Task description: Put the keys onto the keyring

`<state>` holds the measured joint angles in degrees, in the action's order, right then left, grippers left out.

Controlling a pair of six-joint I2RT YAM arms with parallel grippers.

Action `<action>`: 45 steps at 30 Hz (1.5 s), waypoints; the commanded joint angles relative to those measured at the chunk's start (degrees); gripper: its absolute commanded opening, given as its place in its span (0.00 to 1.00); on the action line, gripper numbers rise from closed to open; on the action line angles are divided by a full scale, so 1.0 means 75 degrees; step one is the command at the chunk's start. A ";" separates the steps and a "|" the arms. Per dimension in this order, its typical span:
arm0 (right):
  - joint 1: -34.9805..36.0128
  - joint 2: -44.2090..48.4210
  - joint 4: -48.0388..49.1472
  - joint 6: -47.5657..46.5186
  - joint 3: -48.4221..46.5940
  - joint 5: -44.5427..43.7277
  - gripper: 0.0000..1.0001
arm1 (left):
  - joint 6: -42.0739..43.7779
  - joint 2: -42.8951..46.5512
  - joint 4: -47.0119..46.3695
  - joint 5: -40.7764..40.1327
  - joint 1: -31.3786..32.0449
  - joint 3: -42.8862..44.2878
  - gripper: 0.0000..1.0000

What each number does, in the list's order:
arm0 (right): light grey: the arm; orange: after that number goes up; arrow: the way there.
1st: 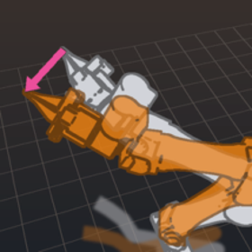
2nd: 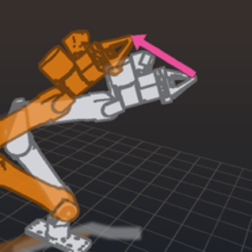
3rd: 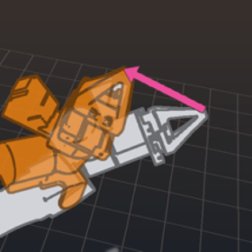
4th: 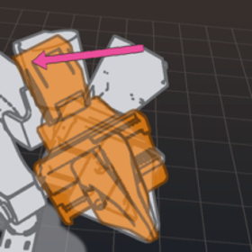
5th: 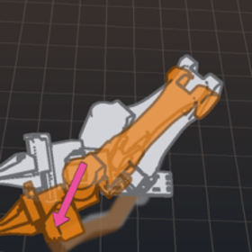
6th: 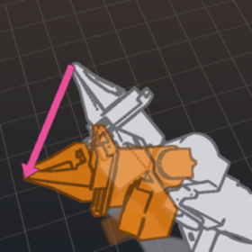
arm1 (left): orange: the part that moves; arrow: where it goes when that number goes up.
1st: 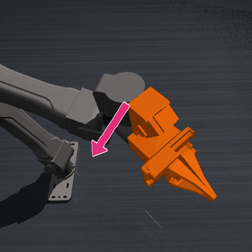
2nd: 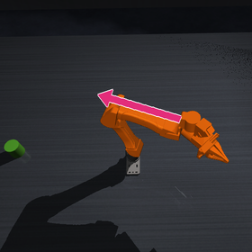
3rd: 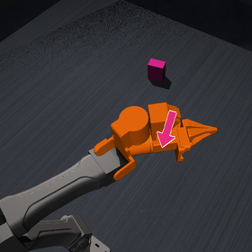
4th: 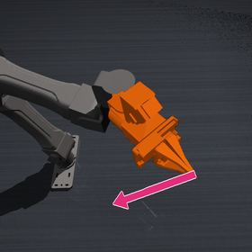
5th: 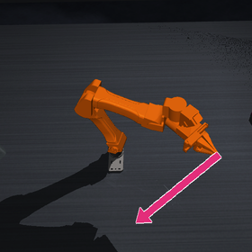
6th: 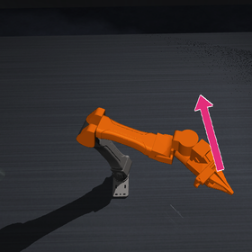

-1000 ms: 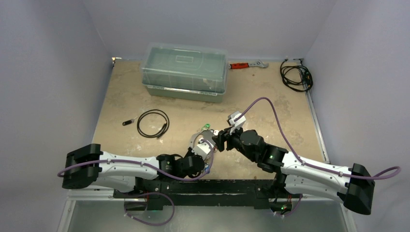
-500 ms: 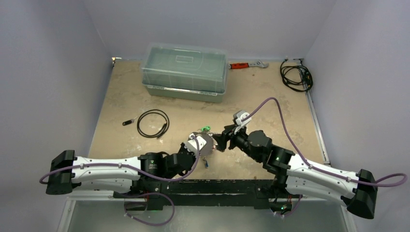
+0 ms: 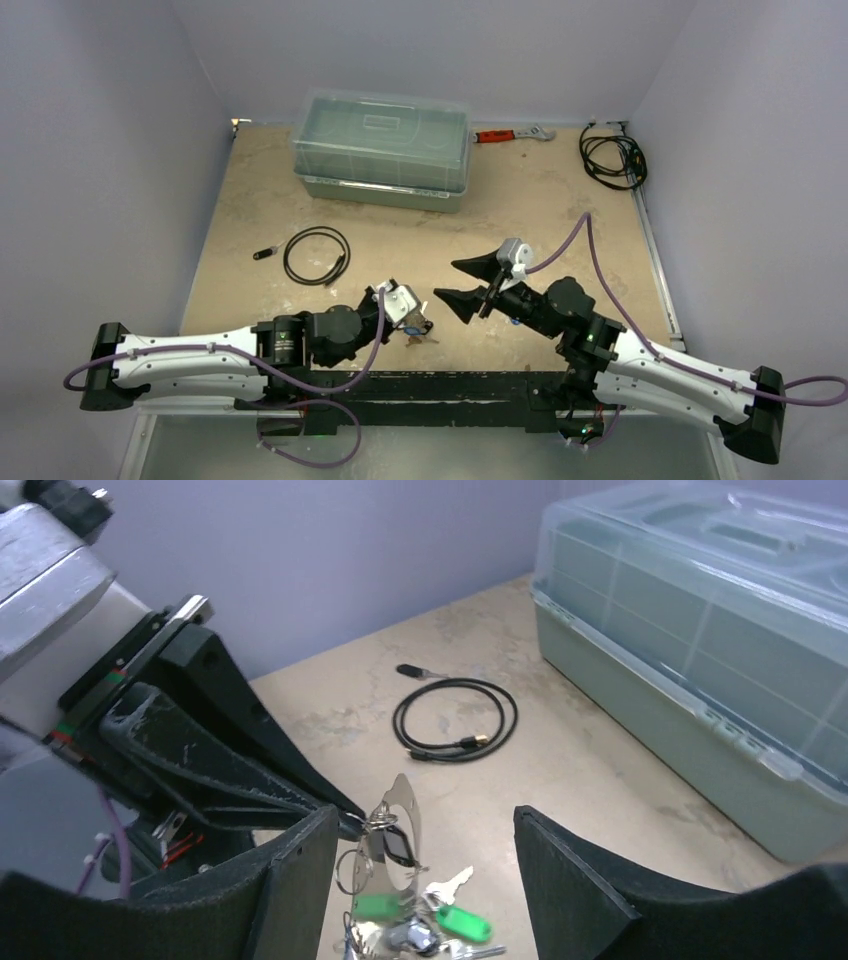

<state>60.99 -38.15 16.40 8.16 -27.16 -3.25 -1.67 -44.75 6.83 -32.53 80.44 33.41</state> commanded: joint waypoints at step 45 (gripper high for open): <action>-0.0038 -0.0592 0.0701 -0.1937 -0.0281 0.4152 0.12 | 0.3229 0.1909 -0.3317 0.4787 0.0099 -0.1206 0.00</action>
<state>60.80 -42.37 21.63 -4.43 -27.16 28.71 22.33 -30.74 -13.85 -4.05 80.58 22.48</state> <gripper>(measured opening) 0.158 0.012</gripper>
